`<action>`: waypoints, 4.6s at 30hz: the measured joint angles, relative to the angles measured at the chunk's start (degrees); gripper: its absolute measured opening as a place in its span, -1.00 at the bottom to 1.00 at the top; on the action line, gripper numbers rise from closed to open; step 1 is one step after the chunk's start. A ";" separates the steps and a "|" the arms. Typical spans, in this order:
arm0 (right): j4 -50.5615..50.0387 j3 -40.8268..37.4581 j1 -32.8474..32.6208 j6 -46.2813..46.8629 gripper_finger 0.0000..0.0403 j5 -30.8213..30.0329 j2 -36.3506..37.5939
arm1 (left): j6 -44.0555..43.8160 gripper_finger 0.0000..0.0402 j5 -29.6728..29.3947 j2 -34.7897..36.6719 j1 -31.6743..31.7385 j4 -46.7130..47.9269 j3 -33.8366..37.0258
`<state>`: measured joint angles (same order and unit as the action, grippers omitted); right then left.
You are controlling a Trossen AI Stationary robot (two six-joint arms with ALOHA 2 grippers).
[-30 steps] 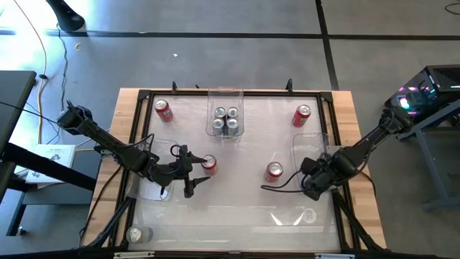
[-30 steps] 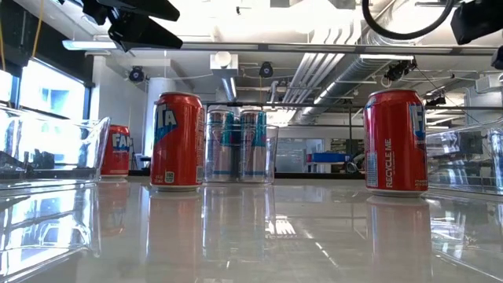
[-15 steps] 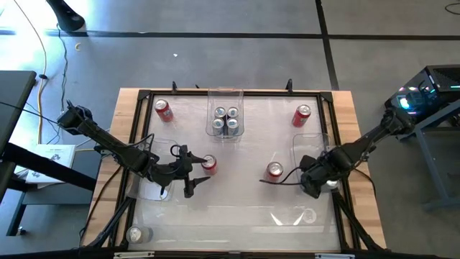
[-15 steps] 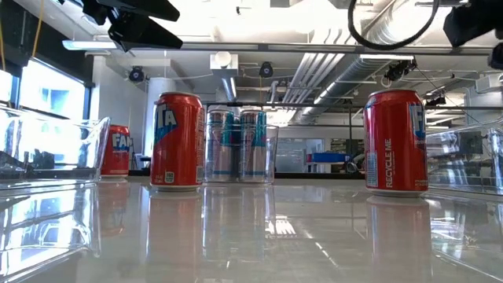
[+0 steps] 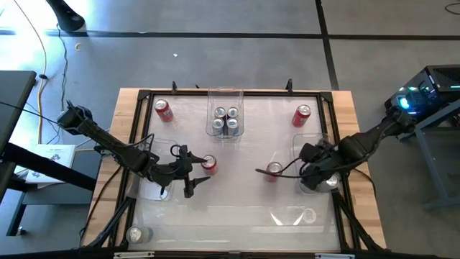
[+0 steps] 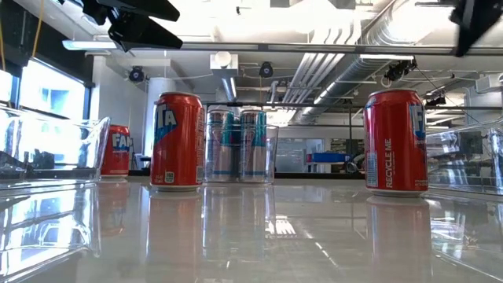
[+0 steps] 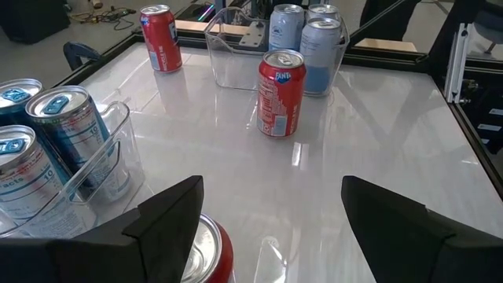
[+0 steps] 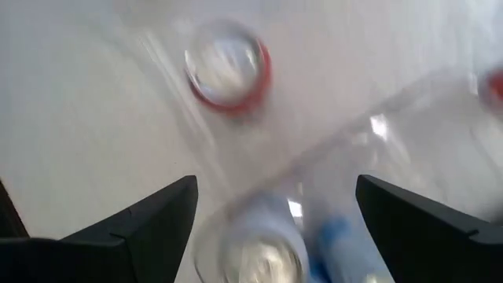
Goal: Sort soda cans
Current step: Put the blue white soda can into the bottom right transparent bin
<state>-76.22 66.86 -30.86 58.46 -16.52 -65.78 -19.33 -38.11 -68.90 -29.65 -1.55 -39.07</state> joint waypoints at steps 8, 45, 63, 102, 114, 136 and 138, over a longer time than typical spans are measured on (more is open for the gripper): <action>29.18 -2.23 -0.75 -18.11 0.69 -13.93 -2.40 | -3.43 0.47 4.51 0.00 0.65 -0.33 0.00; 77.82 -4.12 -2.16 -56.69 0.69 -18.24 -26.86 | -53.27 0.41 54.80 -29.43 -20.60 73.50 -47.91; 77.80 -4.12 -2.18 -59.90 0.69 -17.76 -26.86 | -67.51 0.60 53.35 -27.80 -33.81 76.38 -47.91; 79.46 -4.09 -2.18 -58.93 0.69 -17.32 -26.82 | -59.86 0.60 42.41 -27.91 -37.18 70.14 -39.04; 79.02 -4.09 -2.46 -58.51 0.69 -17.32 -26.82 | -56.55 0.47 43.63 -29.99 -35.95 69.36 -39.12; 77.60 -4.03 -6.00 -59.17 0.69 -19.94 -24.85 | -24.07 0.41 34.45 -30.42 -11.84 67.54 -49.50; 75.85 -4.03 -6.74 -58.17 0.69 -20.03 -24.85 | -20.07 0.41 32.91 -30.40 -9.15 66.53 -49.57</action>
<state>-0.37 62.82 -37.59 0.29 -36.55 -90.63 -39.41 -5.20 -99.31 -38.80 64.98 -88.64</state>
